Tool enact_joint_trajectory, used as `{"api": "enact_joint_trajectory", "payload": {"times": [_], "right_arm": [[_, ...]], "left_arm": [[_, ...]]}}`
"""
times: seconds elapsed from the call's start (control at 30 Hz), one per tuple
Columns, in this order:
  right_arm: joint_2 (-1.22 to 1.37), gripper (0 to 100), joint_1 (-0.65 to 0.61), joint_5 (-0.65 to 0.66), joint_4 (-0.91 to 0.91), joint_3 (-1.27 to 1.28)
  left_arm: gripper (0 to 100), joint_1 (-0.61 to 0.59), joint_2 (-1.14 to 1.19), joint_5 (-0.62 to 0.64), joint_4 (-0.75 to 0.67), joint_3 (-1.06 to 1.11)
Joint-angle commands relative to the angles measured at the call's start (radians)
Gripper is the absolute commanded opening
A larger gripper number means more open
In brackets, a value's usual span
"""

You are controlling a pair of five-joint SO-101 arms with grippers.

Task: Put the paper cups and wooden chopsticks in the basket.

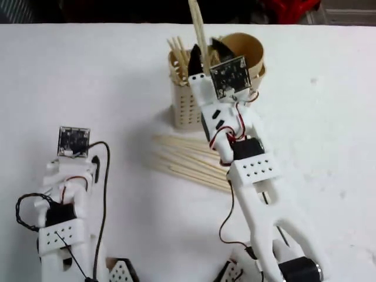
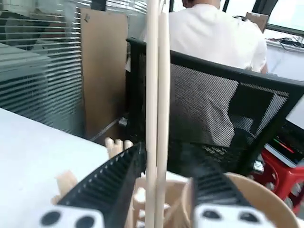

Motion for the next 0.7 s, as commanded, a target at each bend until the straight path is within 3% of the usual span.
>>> {"api": "enact_joint_trajectory", "payload": {"times": [0.0, 0.2, 0.37, 0.5, 0.67], "right_arm": [[-0.082, 17.1, 0.013, -0.002, 0.084, -0.006], [-0.228, 3.7, 0.013, -0.002, 0.280, -0.003], [-0.452, 2.6, 0.013, 0.072, 0.748, -0.006], [-0.624, 1.5, 0.015, 0.321, 1.158, 0.000], [-0.794, 1.5, 0.021, 0.359, 1.389, 0.132]], "left_arm": [[23, 0.016, -0.013, -0.009, -0.025, -0.008], [23, 0.016, -0.013, -0.009, -0.025, -0.008], [23, 0.016, -0.008, -0.035, -0.006, -0.034], [23, 0.048, -0.008, -0.118, 0.132, -0.124], [23, 0.128, -0.008, -0.203, 0.407, -0.307]]}}
